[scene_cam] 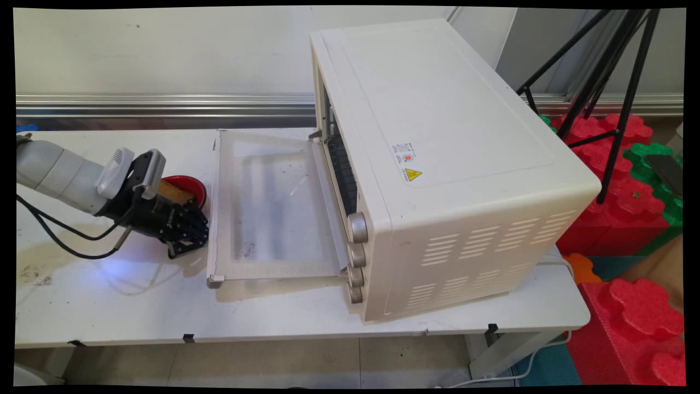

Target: Close the oven

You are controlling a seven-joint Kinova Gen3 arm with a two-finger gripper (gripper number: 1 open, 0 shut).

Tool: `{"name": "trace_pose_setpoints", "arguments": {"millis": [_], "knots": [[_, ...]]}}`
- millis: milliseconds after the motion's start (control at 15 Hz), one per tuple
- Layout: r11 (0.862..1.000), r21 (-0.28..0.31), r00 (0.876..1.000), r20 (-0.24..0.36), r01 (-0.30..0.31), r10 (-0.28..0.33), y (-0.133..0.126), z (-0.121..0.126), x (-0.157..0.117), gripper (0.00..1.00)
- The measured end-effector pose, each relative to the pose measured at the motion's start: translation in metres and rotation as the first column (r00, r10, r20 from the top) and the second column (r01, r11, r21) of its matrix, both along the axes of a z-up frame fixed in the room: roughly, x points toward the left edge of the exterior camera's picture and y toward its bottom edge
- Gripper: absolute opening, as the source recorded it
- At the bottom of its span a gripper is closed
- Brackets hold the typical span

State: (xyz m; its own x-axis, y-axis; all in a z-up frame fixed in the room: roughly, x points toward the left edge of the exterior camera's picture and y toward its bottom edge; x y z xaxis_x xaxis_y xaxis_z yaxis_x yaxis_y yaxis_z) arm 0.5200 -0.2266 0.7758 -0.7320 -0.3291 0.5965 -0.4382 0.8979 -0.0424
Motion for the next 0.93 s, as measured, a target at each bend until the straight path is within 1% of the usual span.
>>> {"name": "trace_pose_setpoints", "arguments": {"millis": [400,600,933], "knots": [[0.999,-0.029,0.998,-0.061,-0.018,0.017,-0.001,0.009,0.002,0.0],[0.999,-0.042,0.996,-0.089,-0.014,0.011,-0.005,0.014,-0.002,0.0],[0.997,-0.076,0.989,-0.145,-0.02,0.009,-0.01,0.029,-0.006,0.0]]}}
